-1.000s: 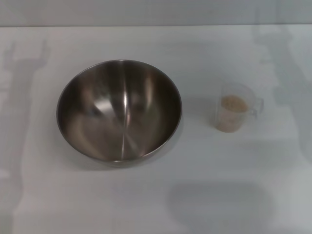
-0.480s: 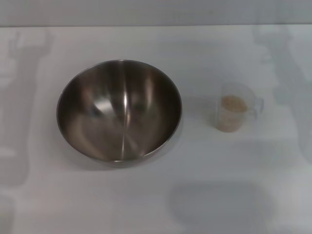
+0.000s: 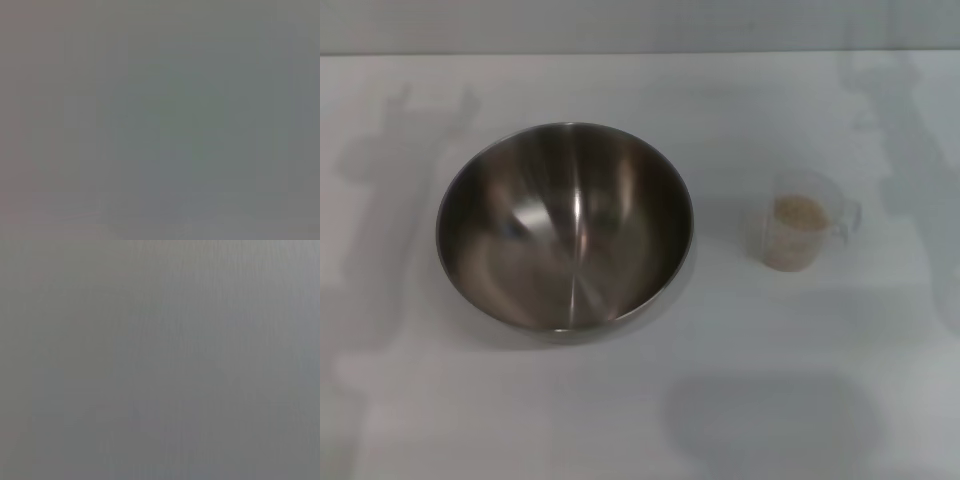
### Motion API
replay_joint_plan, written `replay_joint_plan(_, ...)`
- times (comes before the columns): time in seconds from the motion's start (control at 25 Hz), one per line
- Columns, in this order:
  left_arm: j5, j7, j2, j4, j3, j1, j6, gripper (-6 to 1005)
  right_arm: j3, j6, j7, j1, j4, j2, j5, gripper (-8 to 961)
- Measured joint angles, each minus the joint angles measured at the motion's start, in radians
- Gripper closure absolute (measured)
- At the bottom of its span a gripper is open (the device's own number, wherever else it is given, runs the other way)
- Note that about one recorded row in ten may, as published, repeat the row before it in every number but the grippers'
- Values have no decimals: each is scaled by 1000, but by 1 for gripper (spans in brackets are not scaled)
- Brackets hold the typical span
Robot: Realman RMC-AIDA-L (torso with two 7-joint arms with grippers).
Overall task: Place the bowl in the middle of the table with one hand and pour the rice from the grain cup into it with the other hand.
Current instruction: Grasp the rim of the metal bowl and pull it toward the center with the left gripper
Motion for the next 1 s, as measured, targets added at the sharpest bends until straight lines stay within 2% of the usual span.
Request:
replay_joint_plan(0.08,-52,61,-2,-60,-32,-17,-151,158,1,5,0,3,-2,0,1,437)
replay_joint_plan(0.16,-68,80,-1,-75,-39,-23,-197,158,1,6,0,7,-3,-2,0,437)
replay_joint_plan(0.2,-93,114,-2,-99,-56,-39,-304,158,1,6,0,7,-3,-2,0,437)
replay_joint_plan(0.44,-90,173,-3,-58,-76,-93,-528,159,-6,11,0,15,-6,-4,-3,437)
replay_joint_plan(0.92,-92,213,-6,99,-56,-110,-552,164,-6,19,0,16,-20,-6,-4,438)
replay_joint_plan(0.96,-92,218,-6,155,-44,-125,-551,165,-7,19,0,16,-21,-6,-4,438)
replay_joint_plan(1.0,-92,218,-6,155,-44,-125,-551,165,-7,19,0,16,-21,-6,-4,438)
